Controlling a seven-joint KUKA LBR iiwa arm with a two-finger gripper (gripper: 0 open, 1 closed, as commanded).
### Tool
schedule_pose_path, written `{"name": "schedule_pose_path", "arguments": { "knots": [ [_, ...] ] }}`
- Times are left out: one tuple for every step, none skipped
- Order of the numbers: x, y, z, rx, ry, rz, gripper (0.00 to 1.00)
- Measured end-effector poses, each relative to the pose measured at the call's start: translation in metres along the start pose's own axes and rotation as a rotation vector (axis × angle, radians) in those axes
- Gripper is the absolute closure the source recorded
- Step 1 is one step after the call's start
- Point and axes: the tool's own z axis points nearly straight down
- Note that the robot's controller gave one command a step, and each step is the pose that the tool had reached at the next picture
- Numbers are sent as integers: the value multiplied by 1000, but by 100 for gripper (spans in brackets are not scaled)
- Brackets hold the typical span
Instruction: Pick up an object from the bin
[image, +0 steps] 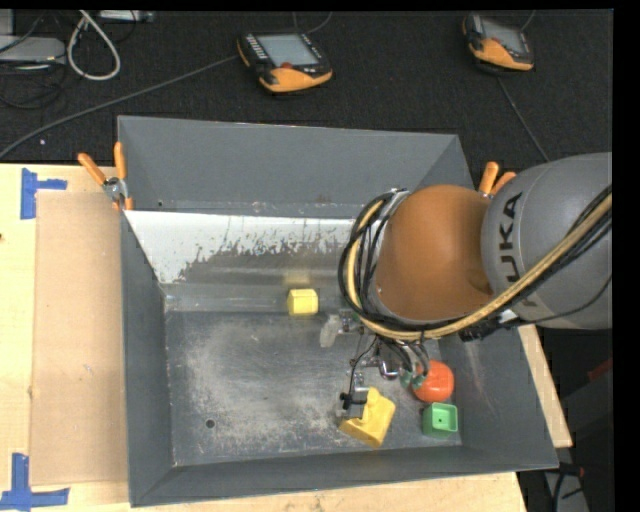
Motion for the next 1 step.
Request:
{"name": "schedule_pose_path", "arguments": {
  "knots": [
    [-2, 0, -4, -1, -8, 2, 0]
  ]
}}
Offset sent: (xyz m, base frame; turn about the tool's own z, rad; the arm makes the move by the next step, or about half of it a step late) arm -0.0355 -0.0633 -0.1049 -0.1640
